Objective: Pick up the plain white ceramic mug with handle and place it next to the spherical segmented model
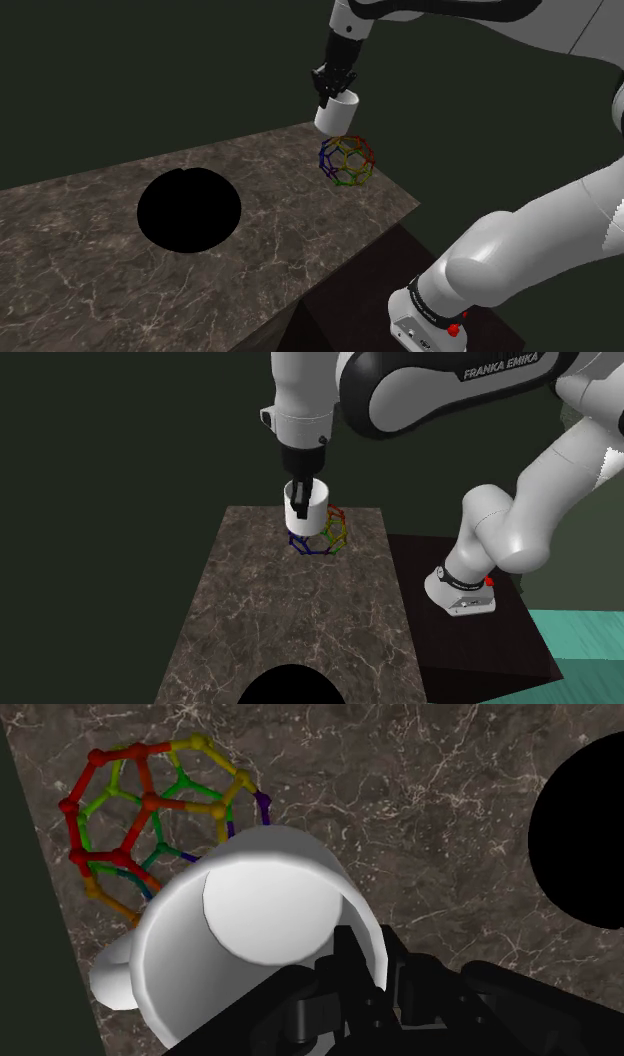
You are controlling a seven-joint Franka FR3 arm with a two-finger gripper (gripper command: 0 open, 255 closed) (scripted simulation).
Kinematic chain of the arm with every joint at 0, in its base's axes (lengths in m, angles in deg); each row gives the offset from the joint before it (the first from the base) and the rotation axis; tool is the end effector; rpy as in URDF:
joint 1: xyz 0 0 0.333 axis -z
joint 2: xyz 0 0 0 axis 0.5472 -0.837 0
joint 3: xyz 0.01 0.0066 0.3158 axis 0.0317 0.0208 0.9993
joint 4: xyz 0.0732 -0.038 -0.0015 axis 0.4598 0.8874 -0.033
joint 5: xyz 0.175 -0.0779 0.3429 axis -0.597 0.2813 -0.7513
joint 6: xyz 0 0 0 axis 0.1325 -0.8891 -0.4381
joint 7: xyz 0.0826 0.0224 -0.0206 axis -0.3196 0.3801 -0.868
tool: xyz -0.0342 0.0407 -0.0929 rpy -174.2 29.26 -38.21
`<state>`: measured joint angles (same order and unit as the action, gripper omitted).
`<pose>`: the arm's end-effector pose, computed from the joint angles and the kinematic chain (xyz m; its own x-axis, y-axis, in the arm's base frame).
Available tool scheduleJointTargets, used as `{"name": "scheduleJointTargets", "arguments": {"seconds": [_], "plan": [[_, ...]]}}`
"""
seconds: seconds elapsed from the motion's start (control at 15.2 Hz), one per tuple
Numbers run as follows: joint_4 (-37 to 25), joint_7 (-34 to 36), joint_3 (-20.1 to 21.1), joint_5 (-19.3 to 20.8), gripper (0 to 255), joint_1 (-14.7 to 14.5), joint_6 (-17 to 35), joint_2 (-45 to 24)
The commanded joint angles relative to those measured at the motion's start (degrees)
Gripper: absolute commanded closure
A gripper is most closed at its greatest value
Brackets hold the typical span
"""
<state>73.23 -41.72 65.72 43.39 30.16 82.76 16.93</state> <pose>0.4781 0.0745 0.5794 0.9985 -0.0375 0.0395 -0.0374 -0.9993 -0.0028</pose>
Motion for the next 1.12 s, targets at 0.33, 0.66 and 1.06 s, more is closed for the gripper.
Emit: {"name": "scheduleJointTargets", "arguments": {"seconds": [0.33, 0.66, 1.06], "plan": [[9.87, 6.68, 4.46, -2.6, 255, -3.26, -1.09, 11.17], [14.68, 11.6, 8.0, -5.29, 255, -5.9, -2.76, 17.95], [19.05, 15.88, 11.39, -8.1, 255, -8.34, -2.98, 22.91]]}}
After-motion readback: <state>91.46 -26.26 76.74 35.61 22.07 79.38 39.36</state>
